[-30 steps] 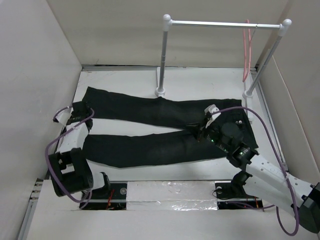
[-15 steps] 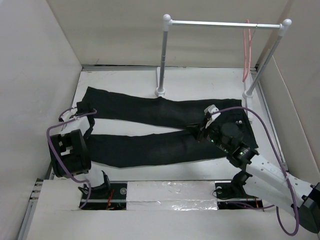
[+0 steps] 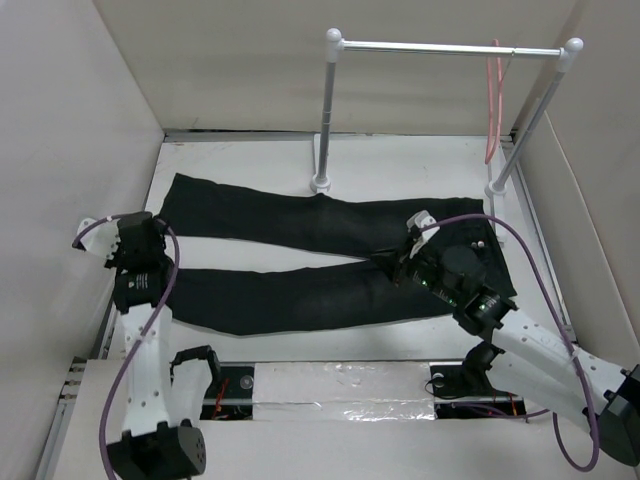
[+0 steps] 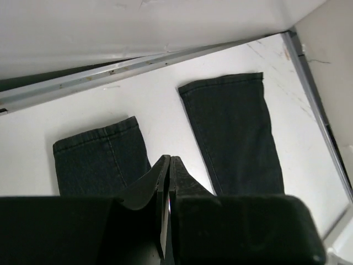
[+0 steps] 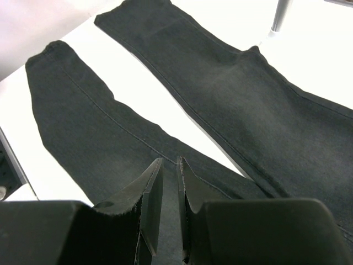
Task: Place the trousers on the hanger
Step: Flatten out the trousers at the center of the board.
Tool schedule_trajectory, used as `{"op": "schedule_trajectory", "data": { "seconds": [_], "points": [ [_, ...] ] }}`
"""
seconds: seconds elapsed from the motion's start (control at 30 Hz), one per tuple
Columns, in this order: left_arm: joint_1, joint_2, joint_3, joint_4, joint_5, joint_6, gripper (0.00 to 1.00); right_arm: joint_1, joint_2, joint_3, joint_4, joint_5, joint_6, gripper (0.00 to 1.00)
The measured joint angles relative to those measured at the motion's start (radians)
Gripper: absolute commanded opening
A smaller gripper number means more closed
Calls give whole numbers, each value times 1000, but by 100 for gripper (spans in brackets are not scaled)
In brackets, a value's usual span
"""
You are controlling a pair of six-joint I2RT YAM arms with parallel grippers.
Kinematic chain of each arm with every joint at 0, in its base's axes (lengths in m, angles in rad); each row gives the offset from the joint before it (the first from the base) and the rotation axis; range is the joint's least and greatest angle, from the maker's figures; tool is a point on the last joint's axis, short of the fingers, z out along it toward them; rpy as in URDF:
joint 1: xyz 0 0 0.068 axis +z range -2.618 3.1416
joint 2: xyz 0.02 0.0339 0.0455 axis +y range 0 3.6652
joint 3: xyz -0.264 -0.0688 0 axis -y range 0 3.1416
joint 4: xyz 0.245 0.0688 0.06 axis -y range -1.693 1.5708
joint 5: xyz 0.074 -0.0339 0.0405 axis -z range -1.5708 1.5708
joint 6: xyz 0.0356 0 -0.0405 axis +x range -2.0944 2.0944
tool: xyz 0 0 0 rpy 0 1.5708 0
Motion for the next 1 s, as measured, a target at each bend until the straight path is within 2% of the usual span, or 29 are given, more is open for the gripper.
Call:
{"op": "schedule_trajectory", "data": {
  "seconds": [0.03, 0.07, 0.13, 0.17, 0.27, 0.43, 0.53, 0.63, 0.73, 0.77, 0.8, 1.0],
  "points": [
    [1, -22, 2, -7, 9, 11, 0, 0, -1, 0, 0, 0, 0, 22],
    [2, -29, 6, -13, 18, 18, 11, 0, 0, 0, 0, 0, 0, 22],
    [3, 19, 6, -14, 35, 24, 25, 1, 7, 0, 0, -3, 0, 22],
    [3, 63, 2, -10, 40, 23, 39, 2, 12, 0, 0, -5, 0, 22],
    [8, 214, -32, 23, 44, 11, 57, 4, 26, 0, 0, -8, 0, 22],
    [37, 433, -60, 42, 35, -3, 58, 5, 32, 0, 0, -9, 0, 22],
    [43, 526, -53, 69, 20, -12, 56, 6, 47, 0, 0, -14, -1, 22],
    [43, 608, -47, 99, 11, -18, 48, 11, 66, 0, 0, -16, -1, 22],
    [43, 690, -43, 122, 3, -28, 21, 11, 78, 2, -1, -16, -4, 22],
    [43, 715, -43, 128, -2, -28, 3, 11, 79, 3, -1, -16, -4, 22],
    [42, 734, -34, 126, -23, -30, 0, 11, 80, 4, -1, -16, -4, 22],
    [38, 726, -21, 121, -42, -58, 0, 12, 82, 4, 0, -21, -4, 22]
  ]
}}
